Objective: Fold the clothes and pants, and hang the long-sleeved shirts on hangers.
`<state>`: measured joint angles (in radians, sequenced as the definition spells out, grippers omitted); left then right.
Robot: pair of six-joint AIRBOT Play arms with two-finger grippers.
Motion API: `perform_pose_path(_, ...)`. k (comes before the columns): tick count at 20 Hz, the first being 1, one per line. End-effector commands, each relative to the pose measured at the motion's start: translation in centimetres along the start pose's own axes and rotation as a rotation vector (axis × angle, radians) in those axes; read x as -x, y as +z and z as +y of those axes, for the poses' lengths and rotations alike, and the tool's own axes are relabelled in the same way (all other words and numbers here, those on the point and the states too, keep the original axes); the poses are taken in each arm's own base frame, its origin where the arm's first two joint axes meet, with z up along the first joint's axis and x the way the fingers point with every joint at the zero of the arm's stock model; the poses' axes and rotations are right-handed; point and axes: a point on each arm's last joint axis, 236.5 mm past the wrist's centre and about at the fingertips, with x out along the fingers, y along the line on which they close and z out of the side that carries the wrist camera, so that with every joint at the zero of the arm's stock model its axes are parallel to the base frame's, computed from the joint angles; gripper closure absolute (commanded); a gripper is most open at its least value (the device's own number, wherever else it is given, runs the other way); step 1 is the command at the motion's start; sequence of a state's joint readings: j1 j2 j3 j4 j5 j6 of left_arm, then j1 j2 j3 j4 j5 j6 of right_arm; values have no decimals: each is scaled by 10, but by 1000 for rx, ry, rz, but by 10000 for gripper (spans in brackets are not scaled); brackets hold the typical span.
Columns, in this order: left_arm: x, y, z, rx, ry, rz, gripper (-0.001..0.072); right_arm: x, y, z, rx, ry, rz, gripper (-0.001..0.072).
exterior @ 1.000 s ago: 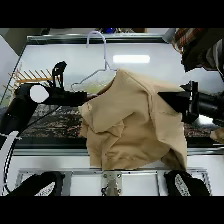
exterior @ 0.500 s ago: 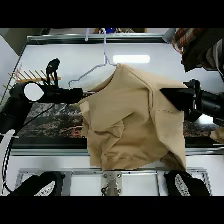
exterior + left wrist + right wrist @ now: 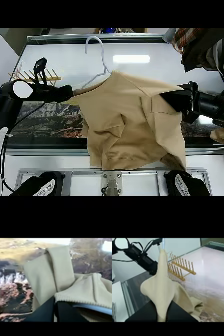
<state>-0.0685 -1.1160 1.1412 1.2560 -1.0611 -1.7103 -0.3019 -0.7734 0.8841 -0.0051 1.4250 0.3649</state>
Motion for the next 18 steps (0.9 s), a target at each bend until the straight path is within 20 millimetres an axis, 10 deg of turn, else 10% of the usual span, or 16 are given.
perform_pose_path(1,12,13,12,-10,17,-23,691,0,-10,-4,2,-17,45,695)
perform_pose_path(10,108,53,-51,-195,-54,-182,692,3,-16,-37,-5,-157,69,695)
perform_pose_path(14,159,15,-113,-341,-178,-251,691,7,1,-56,-7,-242,-2,695)
perform_pose_path(18,168,-43,-161,-473,-316,-219,691,9,30,-55,-33,-237,-133,695)
